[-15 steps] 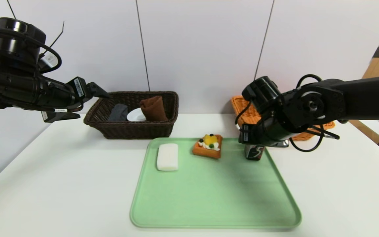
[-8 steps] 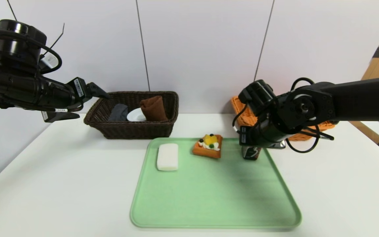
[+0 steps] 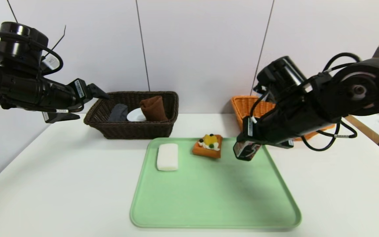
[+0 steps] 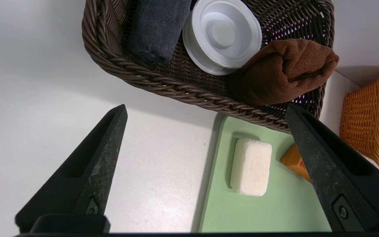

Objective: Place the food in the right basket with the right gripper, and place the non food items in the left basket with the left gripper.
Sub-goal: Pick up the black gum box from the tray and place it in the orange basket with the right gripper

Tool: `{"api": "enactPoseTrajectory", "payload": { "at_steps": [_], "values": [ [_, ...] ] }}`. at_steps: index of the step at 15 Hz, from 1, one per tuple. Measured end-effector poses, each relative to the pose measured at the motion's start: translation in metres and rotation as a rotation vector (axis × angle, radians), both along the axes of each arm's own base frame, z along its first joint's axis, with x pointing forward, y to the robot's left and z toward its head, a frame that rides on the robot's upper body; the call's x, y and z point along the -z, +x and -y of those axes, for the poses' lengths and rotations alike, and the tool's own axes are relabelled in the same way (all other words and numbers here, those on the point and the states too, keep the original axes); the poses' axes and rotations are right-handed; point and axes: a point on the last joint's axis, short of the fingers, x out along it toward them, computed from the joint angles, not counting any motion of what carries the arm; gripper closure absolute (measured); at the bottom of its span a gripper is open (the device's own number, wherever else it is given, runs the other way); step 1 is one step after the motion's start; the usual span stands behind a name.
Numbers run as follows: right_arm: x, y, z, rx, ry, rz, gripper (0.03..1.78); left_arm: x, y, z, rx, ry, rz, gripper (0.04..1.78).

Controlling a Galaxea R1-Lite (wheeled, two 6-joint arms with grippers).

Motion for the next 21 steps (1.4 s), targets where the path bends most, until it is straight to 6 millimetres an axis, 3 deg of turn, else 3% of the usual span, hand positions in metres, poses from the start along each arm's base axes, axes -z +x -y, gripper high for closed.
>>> {"api": "enactPoseTrajectory", "payload": {
  "at_steps": [3, 5, 7, 9, 16, 21],
  "values": [
    [-0.031, -0.006, 0.007, -0.061, 0.169, 0.104, 1.06, 0.0, 0.0, 0.0, 0.0, 0.001, -0.002, 0.13],
    [-0.051, 0.005, 0.012, -0.037, 0.239, 0.294, 1.06, 0.0, 0.0, 0.0, 0.001, 0.001, -0.001, 0.13],
    [-0.063, 0.026, 0.028, 0.019, 0.193, 0.487, 1.06, 0.0, 0.0, 0.0, 0.001, 0.001, -0.001, 0.13],
    [-0.057, 0.044, 0.046, 0.079, 0.072, 0.542, 1.06, 0.0, 0.0, 0.0, 0.001, 0.001, 0.0, 0.13],
    [-0.008, 0.098, 0.095, 0.264, -0.108, 0.452, 1.06, 0.0, 0.0, 0.0, 0.001, 0.001, -0.001, 0.13],
    [0.009, 0.118, 0.127, 0.341, -0.247, 0.451, 1.06, 0.003, 0.001, 0.0, 0.001, 0.003, -0.008, 0.13]
  ]
}}
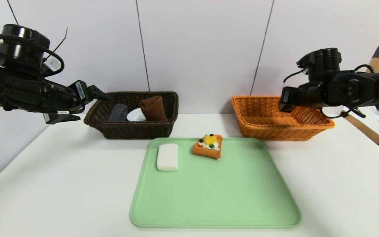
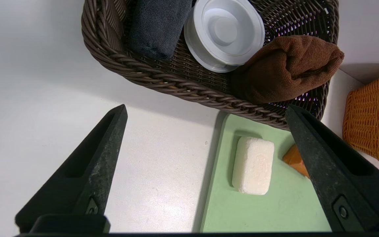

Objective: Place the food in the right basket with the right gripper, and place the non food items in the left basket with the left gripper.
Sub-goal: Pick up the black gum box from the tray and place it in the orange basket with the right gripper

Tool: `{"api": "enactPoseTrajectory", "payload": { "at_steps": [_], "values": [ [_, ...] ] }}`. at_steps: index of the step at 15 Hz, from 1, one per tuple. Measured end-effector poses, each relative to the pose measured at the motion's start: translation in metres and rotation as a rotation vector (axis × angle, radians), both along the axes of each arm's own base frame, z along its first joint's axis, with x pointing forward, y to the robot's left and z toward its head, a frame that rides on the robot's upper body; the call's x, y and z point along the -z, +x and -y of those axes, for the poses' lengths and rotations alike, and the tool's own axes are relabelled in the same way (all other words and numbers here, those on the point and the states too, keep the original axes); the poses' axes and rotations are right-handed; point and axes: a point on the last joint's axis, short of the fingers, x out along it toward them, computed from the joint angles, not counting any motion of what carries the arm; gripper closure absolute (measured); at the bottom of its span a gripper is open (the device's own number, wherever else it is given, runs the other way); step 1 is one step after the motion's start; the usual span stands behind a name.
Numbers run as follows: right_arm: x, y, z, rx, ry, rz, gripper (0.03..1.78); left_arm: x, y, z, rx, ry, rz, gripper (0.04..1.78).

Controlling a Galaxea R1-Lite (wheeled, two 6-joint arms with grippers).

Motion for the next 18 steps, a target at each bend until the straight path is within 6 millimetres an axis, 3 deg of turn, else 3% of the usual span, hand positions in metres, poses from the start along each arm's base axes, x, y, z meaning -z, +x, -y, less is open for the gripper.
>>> {"api": "enactPoseTrajectory", "payload": {
  "at_steps": [7, 14, 18],
  "values": [
    [0.03, 0.018, 0.015, 0.058, -0.033, -0.051, 1.06, 0.003, 0.002, 0.0, 0.001, -0.001, -0.001, 0.13],
    [0.029, 0.02, 0.016, 0.059, -0.034, -0.048, 1.05, 0.003, 0.0, 0.0, 0.0, -0.001, -0.003, 0.13],
    [0.028, 0.019, 0.016, 0.056, -0.027, -0.044, 0.67, 0.001, -0.002, 0.0, 0.0, -0.002, 0.002, 0.13]
  ]
}}
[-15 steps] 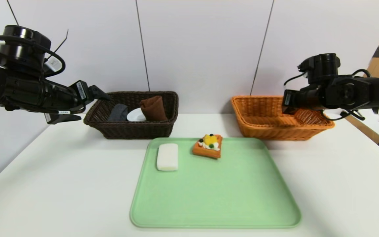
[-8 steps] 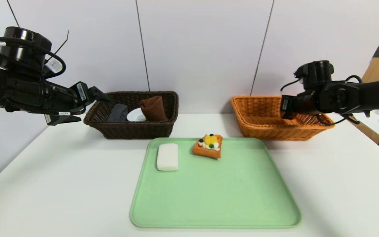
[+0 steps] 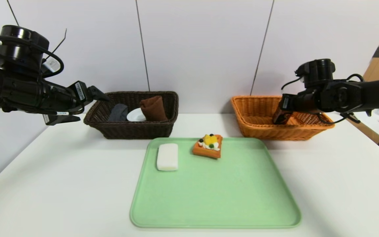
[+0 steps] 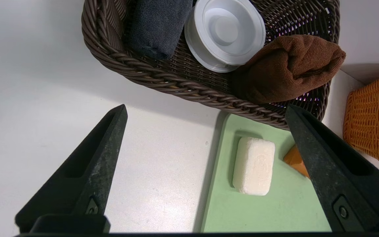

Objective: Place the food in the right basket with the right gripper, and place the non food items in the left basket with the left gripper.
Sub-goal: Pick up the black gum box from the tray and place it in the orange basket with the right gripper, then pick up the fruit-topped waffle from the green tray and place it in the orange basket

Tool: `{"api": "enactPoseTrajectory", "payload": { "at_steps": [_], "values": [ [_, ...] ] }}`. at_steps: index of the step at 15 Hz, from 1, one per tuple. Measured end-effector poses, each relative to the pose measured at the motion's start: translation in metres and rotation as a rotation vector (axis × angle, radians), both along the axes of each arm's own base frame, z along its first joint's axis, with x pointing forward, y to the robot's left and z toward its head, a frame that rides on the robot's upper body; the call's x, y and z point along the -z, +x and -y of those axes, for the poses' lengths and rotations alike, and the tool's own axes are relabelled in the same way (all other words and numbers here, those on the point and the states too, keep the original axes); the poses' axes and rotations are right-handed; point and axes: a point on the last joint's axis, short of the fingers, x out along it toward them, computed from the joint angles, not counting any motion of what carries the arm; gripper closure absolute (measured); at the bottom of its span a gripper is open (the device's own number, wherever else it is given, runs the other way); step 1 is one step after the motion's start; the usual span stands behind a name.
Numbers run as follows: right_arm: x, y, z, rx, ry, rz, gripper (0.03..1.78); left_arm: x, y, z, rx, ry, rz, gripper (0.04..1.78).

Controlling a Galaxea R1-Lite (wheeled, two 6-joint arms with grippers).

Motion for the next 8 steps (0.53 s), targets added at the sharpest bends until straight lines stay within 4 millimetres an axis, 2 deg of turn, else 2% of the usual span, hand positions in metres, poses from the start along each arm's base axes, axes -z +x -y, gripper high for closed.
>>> {"api": "enactPoseTrajectory", "payload": {
  "at_steps": [4, 6, 8],
  "values": [
    [-0.007, -0.002, 0.0, 0.002, -0.003, 0.021, 0.44, -0.001, -0.004, 0.0, 0.0, 0.0, 0.003, 0.13],
    [-0.027, -0.013, -0.003, -0.009, -0.006, 0.064, 0.37, 0.0, -0.006, -0.001, -0.001, 0.0, -0.001, 0.13],
    [-0.06, -0.034, -0.012, -0.047, -0.016, 0.126, 0.31, 0.002, -0.01, -0.001, 0.0, 0.001, -0.008, 0.13]
  ]
}}
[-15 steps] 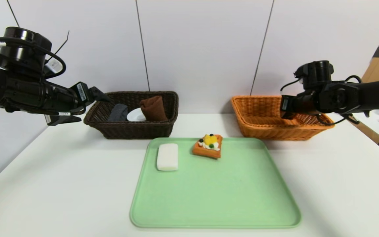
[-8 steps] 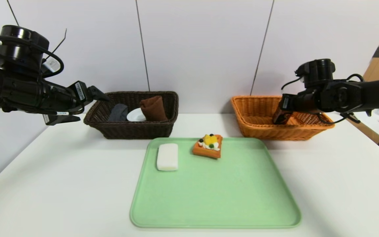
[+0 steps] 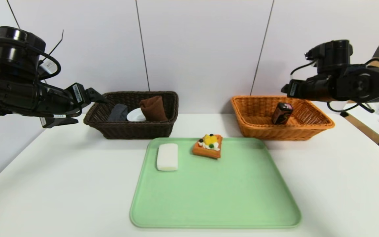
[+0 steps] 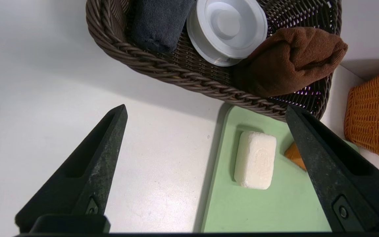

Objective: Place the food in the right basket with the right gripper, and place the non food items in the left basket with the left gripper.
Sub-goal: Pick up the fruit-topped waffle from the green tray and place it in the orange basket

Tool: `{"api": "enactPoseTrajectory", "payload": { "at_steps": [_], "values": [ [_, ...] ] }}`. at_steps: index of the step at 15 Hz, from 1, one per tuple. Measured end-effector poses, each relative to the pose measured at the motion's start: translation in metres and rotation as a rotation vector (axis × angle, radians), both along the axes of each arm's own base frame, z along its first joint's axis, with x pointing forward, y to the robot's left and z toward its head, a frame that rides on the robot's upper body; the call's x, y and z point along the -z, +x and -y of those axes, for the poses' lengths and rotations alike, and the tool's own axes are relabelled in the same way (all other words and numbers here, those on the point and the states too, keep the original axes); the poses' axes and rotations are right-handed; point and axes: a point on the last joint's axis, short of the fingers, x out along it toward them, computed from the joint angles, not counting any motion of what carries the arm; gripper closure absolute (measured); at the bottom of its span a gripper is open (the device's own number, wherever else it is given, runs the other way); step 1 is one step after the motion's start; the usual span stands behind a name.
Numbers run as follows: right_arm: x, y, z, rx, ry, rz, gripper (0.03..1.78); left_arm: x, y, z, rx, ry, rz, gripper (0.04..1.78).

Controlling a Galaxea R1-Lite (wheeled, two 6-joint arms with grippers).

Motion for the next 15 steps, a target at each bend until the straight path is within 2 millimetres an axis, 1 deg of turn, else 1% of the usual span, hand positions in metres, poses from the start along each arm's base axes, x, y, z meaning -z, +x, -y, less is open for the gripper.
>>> {"api": "enactPoseTrajectory", "payload": {
  "at_steps": [1, 2, 4, 6, 7, 9, 10, 12, 15],
  "values": [
    [-0.015, -0.014, -0.009, -0.032, -0.001, 0.02, 0.28, 0.001, -0.003, 0.0, 0.0, 0.0, -0.004, 0.13],
    [-0.027, -0.029, -0.022, -0.076, 0.003, 0.019, 0.26, 0.002, -0.007, 0.0, 0.002, 0.0, -0.009, 0.13],
    [-0.04, -0.061, -0.055, -0.184, 0.044, -0.033, 0.22, 0.006, -0.017, 0.001, 0.01, 0.001, -0.021, 0.13],
    [-0.052, -0.087, -0.085, -0.285, 0.144, -0.105, 0.2, 0.009, -0.03, 0.002, 0.025, 0.012, -0.03, 0.13],
    [-0.06, -0.097, -0.096, -0.327, 0.207, -0.143, 0.18, 0.011, -0.037, 0.001, 0.035, 0.025, -0.034, 0.13],
    [-0.074, -0.109, -0.116, -0.395, 0.339, -0.235, 0.16, 0.016, -0.051, 0.001, 0.061, 0.053, -0.038, 0.13],
    [-0.072, -0.111, -0.126, -0.412, 0.381, -0.307, 0.16, 0.016, -0.058, 0.001, 0.067, 0.057, -0.034, 0.13],
    [-0.052, -0.109, -0.148, -0.411, 0.419, -0.462, 0.14, 0.015, -0.071, 0.003, 0.083, 0.06, -0.021, 0.13],
    [-0.024, -0.102, -0.18, -0.4, 0.438, -0.567, 0.13, 0.014, -0.092, 0.012, 0.144, 0.059, 0.003, 0.13]
  ]
}}
